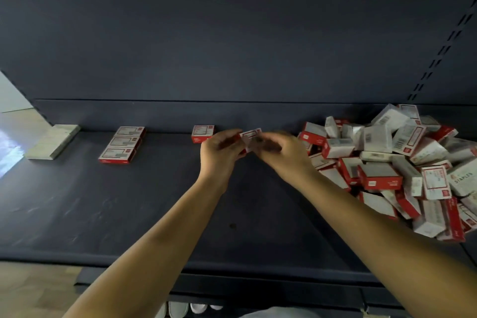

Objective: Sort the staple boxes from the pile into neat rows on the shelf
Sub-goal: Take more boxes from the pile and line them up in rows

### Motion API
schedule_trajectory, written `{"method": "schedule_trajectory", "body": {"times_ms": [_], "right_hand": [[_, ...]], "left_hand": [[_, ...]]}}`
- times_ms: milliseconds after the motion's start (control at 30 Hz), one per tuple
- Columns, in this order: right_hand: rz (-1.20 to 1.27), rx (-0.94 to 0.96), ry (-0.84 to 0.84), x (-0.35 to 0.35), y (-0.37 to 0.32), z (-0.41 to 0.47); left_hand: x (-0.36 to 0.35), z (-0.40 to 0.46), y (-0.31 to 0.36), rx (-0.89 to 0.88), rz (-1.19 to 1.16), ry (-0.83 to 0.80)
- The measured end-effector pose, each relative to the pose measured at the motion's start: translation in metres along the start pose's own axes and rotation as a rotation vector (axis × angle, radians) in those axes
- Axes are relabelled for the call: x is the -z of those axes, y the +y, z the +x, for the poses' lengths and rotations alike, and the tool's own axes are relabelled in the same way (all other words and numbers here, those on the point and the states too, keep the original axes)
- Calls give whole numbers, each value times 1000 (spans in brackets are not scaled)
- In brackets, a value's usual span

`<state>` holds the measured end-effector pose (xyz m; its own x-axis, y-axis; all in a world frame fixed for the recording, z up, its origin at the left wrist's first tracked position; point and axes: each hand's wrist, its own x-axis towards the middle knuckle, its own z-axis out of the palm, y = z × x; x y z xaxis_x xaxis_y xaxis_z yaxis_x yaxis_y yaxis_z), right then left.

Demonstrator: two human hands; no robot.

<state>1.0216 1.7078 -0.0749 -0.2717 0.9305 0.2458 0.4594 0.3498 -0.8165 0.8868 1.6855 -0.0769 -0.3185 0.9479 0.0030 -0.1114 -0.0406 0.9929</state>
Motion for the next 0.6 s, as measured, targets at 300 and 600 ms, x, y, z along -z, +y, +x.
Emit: {"method": "schedule_trajectory", "body": {"times_ms": [300, 600], "right_hand": [[221, -55, 10, -84, -50, 28], [869, -417, 53, -127, -81, 57]], "left_hand": [[80, 20, 11, -177, 300, 9], [167, 50, 19, 36, 76, 36]]}}
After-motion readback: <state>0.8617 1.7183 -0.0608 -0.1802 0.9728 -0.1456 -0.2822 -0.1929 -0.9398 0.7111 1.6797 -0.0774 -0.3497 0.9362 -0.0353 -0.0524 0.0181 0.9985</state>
